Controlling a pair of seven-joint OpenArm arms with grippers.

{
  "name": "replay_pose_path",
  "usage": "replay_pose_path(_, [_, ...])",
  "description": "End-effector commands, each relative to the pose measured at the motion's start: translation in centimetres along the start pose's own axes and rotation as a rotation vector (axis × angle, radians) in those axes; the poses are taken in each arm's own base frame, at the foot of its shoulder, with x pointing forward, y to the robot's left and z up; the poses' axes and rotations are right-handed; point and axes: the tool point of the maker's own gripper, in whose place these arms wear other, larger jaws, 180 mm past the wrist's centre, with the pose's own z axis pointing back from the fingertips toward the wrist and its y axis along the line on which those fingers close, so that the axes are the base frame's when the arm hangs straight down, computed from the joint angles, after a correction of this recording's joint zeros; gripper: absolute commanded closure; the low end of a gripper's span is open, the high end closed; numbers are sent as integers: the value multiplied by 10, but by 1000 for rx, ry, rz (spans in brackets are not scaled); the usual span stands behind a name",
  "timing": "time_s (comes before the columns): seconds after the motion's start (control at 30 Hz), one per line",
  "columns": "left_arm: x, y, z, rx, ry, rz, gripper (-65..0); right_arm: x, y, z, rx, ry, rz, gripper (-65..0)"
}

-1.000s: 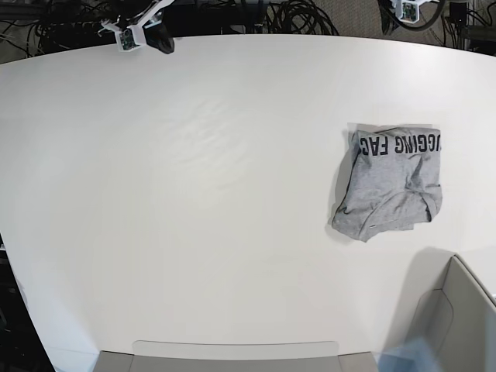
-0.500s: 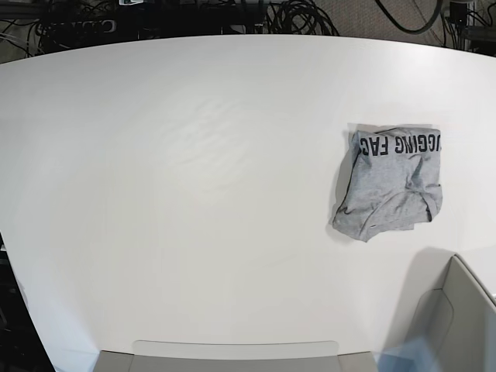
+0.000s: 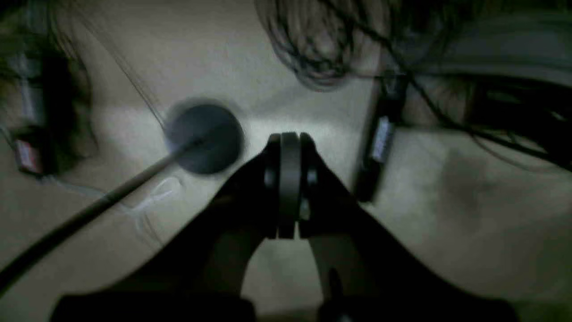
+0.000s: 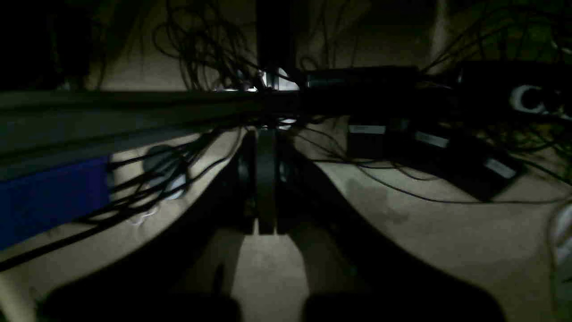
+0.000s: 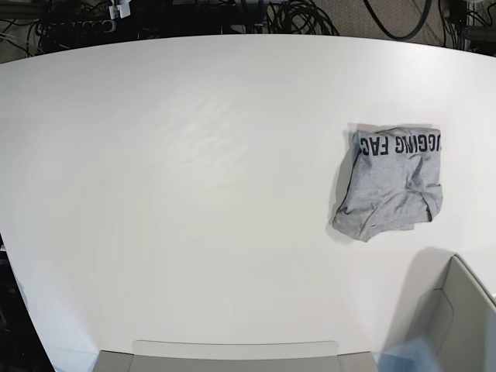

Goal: Fold the T-shirt properly

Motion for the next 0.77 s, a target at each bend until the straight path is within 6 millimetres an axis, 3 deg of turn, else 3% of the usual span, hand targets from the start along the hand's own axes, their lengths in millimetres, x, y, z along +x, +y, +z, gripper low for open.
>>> replay_pose_path(0.0, [-10,-2,1,-5,33,22,0,-1,-11,2,-11,6,-11,0])
replay_pose_path(0.03, [-10,-2,-1,3,42,28,0,-3,-22,0,-43,24,-19,0])
replay_pose_path(0.13, [38,-11,-19,-6,-50,35,0,-10,-68,2,-220,103,8,0])
replay_pose_path(0.2, [58,-16,-27,-14,-69,37,0,-10,-94,6,-333,148,64,0])
replay_pose_path(0.3, [65,-19,-34,-20,-18,37,0,-3,-124,13,-478,203,186,0])
replay_pose_path(0.5, [68,-20,-38,-23,20,34,0,19,-144,15,-619,235,393,0])
replay_pose_path(0.73, [73,-15,-38,-16,11,33,0,32,-152,15,-733,281,535,0])
